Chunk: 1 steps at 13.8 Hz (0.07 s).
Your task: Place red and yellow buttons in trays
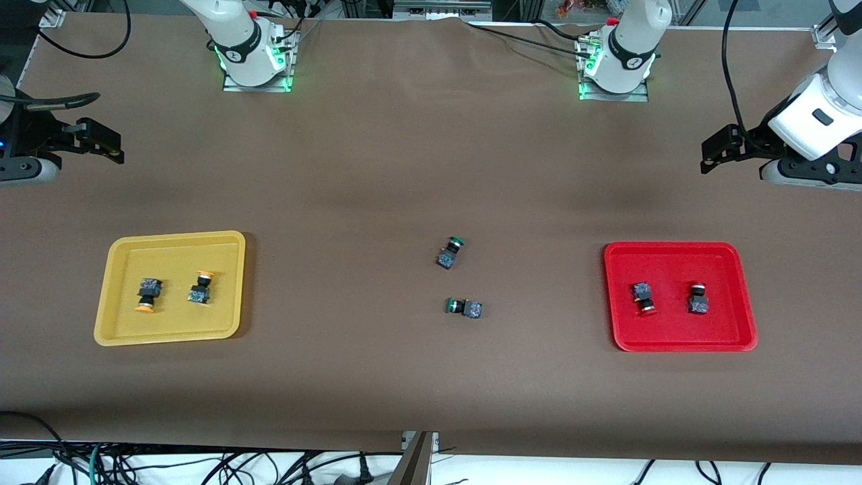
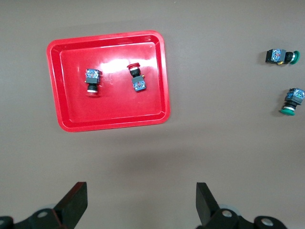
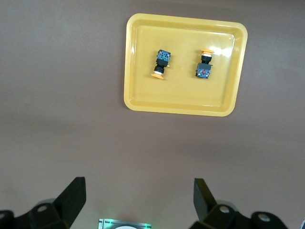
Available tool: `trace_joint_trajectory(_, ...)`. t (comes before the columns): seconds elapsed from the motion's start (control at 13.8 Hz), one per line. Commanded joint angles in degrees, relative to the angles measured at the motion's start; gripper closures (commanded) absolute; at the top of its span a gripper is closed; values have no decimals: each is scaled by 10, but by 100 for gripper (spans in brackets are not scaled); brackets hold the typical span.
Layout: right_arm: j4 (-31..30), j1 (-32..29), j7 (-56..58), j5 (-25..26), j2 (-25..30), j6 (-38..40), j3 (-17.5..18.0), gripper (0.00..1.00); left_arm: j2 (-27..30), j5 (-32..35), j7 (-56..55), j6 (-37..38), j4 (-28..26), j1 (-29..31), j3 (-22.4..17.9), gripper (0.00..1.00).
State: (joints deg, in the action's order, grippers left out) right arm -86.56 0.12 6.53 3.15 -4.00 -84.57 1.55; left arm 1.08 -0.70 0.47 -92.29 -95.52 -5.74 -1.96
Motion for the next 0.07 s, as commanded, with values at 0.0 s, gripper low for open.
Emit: trace_joint_trajectory(0.0, 0, -4, -8, 0, 3, 5, 2, 0, 2, -14, 1, 8, 6, -6, -7, 0)
